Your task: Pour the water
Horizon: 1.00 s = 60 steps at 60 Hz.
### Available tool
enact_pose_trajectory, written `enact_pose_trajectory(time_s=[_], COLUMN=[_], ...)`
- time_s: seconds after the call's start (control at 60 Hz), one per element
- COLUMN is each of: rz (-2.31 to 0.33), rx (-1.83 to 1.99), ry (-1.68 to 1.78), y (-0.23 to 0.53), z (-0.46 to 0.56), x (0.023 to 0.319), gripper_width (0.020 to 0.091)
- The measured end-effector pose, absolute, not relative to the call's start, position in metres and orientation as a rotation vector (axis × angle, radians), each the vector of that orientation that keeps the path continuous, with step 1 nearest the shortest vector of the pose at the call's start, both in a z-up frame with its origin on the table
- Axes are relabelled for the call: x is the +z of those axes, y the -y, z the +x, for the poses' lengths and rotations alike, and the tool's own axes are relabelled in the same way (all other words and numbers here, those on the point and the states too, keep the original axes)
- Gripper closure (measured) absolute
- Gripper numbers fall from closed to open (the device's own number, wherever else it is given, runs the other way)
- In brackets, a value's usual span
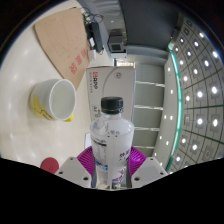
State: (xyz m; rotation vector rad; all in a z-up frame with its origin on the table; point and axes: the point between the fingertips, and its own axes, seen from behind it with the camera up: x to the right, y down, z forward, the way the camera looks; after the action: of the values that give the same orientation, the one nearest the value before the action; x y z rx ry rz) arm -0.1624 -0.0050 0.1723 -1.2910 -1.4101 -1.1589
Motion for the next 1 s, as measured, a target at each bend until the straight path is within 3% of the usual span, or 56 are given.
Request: enact_pose_trajectory(time_s=[0.217,0.3,0.55,0.883,1.0], rz=[-1.591,-1.679,-1.88,-1.967,-1.933], rx=[-0.661,-0.497,-0.037,0.17,0.191], ry=[0.919,0.75,0.393,0.306,0.273], y=[0.011,0.011,0.01,0.017,0.02], z=[-0.131,-0.109,-0.075,-0.077,-0.074], x=[0.205,0.202,0.139,0.056,0.057], gripper_width=[0.0704,0.0705,0.0705,0.0696,0.0656])
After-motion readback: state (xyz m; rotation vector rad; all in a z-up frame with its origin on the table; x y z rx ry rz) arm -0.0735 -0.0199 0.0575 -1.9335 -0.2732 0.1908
